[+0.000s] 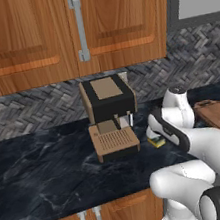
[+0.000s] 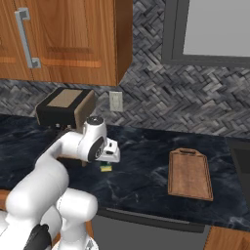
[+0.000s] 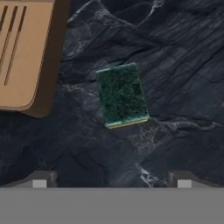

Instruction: Pick up the sponge from the counter and clean the cutting board by briefly scrubbing or pressing down on the cutting board. Once finished, release the sponge.

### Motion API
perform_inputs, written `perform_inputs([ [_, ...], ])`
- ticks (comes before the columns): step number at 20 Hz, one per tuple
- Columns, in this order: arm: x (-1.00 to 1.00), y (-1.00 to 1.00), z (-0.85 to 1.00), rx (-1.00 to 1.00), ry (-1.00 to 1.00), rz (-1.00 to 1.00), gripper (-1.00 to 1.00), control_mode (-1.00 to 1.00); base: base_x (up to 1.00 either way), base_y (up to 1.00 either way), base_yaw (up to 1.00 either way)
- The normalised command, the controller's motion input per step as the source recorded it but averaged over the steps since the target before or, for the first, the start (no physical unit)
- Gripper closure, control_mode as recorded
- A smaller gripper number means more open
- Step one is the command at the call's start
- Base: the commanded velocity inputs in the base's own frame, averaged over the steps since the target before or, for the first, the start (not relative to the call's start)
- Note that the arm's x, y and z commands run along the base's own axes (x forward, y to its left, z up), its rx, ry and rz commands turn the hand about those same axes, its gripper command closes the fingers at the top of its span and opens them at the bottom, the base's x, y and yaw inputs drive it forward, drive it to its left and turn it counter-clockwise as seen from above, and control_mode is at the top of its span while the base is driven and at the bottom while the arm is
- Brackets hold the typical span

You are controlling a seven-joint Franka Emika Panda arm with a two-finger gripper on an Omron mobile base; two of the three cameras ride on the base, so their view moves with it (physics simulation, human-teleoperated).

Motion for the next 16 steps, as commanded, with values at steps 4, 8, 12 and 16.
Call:
perform_inputs([
  [4, 0.18, 0.0, -0.21, 0.0, 0.01, 0.0, -1.0, -1.0, 0.0, 0.0, 0.0],
  [8, 0.36, 0.0, -0.08, 0.0, 0.0, 0.0, -1.0, -1.0, 0.0, 0.0, 0.0],
  [12, 0.32, -0.02, -0.01, 0.0, 0.0, 0.0, -1.0, -1.0, 0.0, 0.0, 0.0],
  [16, 0.19, -0.04, -0.02, 0.02, 0.03, 0.0, -1.0, -1.0, 0.0, 0.0, 0.0],
])
